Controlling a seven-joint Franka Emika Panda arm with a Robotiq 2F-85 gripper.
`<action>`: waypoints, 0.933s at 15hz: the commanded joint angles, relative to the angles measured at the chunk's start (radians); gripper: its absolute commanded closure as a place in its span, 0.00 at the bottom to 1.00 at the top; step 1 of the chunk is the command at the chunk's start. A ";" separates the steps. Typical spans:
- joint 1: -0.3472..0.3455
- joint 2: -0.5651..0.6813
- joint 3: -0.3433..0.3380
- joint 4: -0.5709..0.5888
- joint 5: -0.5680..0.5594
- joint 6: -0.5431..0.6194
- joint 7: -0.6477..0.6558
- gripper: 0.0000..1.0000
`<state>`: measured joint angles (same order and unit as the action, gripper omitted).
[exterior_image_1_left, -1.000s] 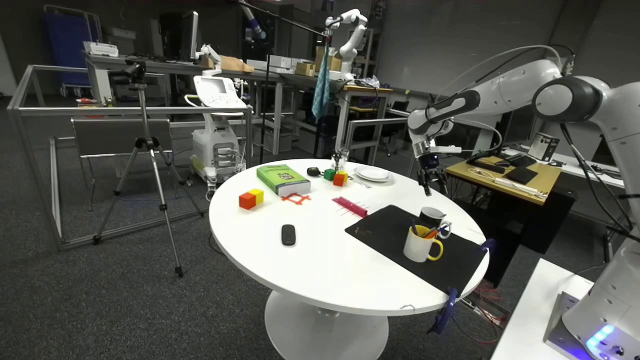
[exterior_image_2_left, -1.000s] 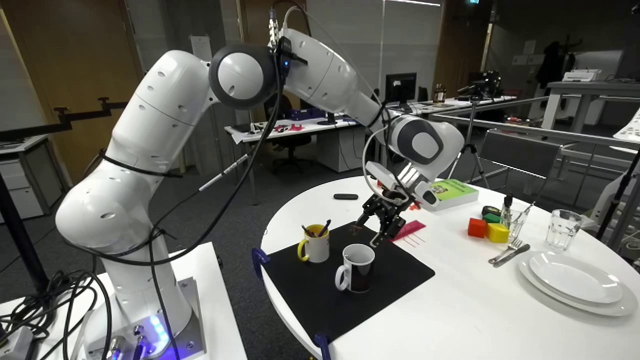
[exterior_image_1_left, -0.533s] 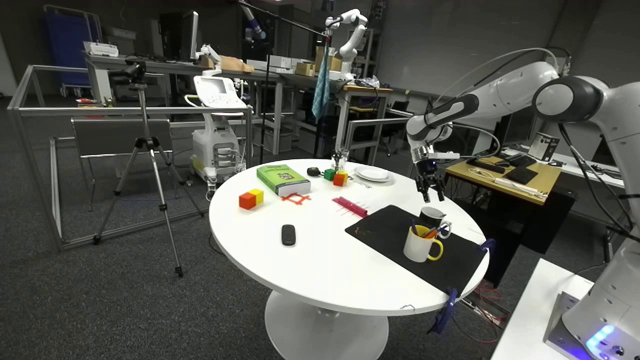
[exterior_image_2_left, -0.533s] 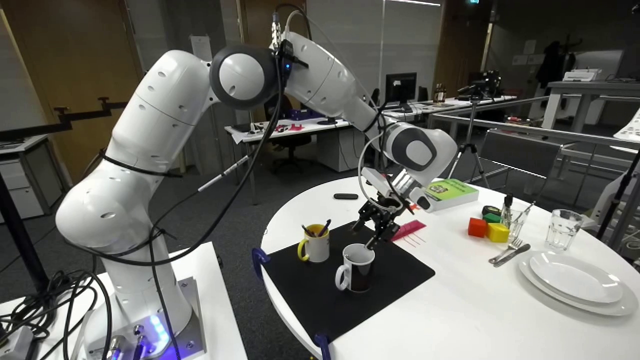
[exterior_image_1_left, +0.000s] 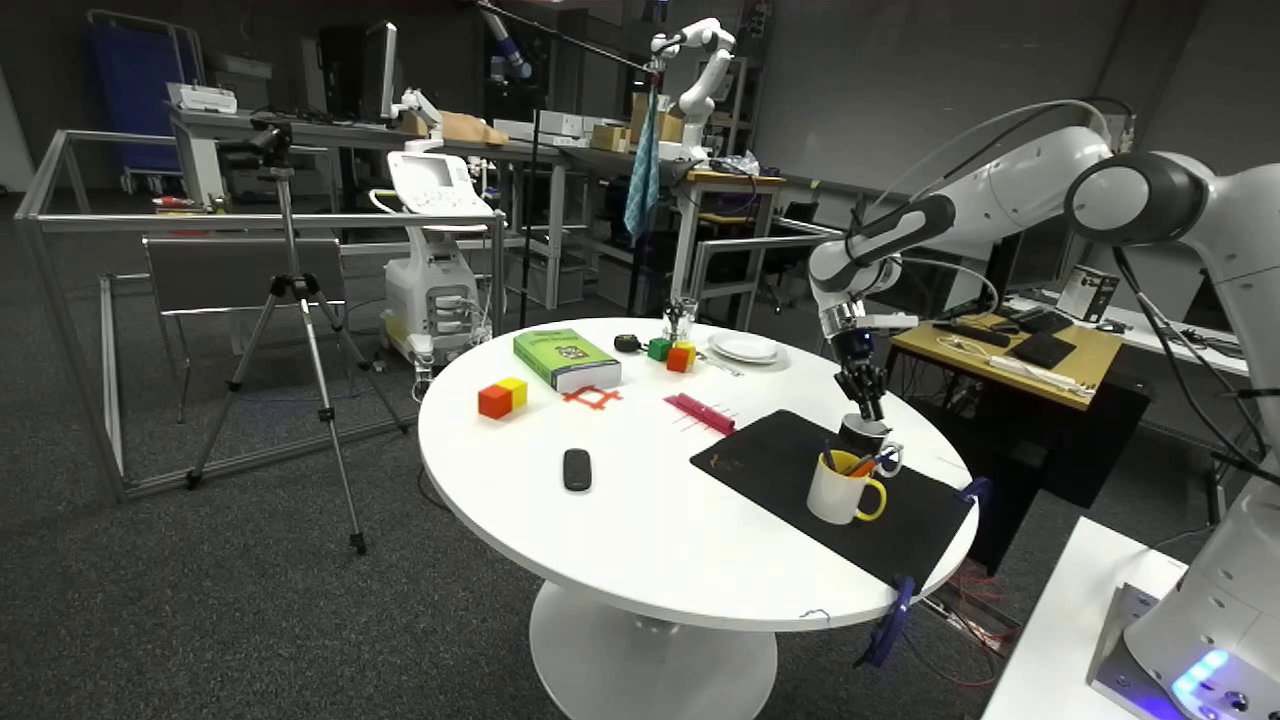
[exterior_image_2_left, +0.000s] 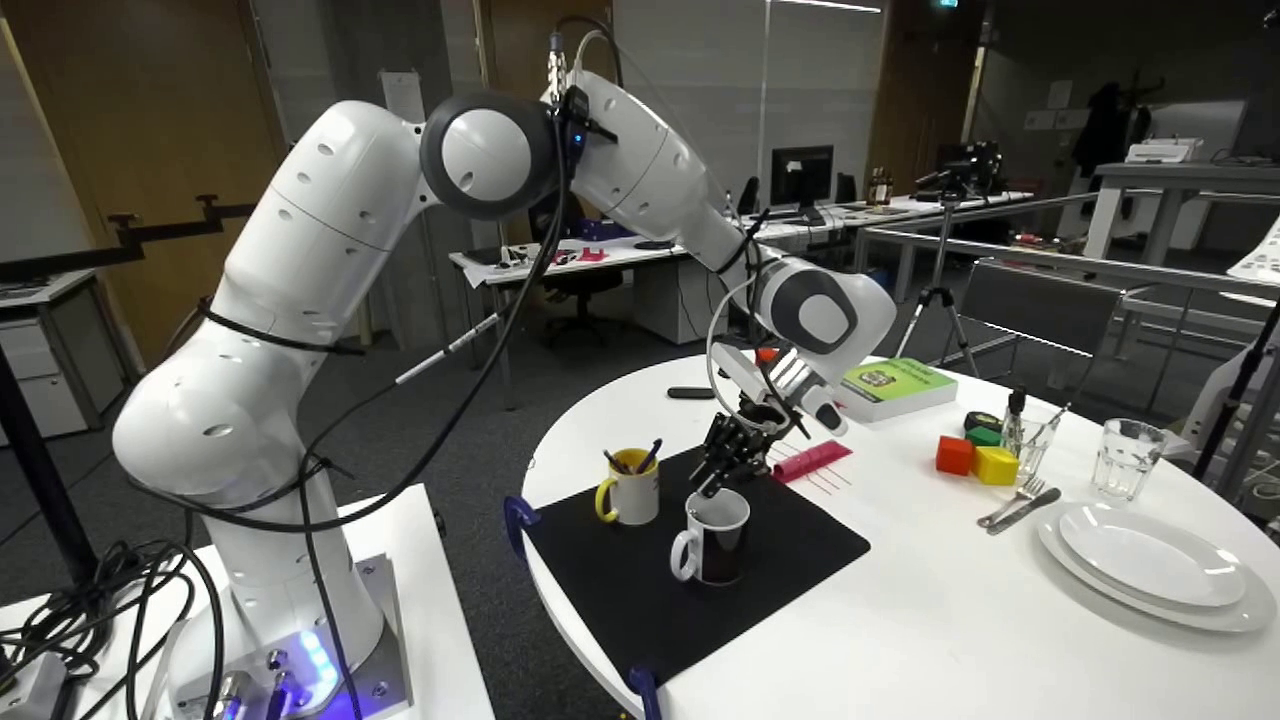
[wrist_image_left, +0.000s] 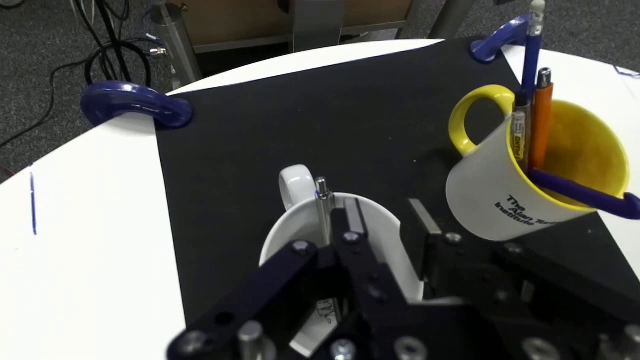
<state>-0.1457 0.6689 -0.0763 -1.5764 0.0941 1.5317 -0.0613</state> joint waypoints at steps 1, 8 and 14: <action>-0.002 -0.044 0.001 -0.074 -0.012 0.036 -0.017 0.99; -0.008 -0.045 -0.009 -0.082 -0.021 0.034 -0.019 0.70; -0.009 -0.042 -0.013 -0.080 -0.029 0.034 -0.021 0.94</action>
<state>-0.1486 0.6688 -0.0896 -1.6069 0.0869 1.5357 -0.0626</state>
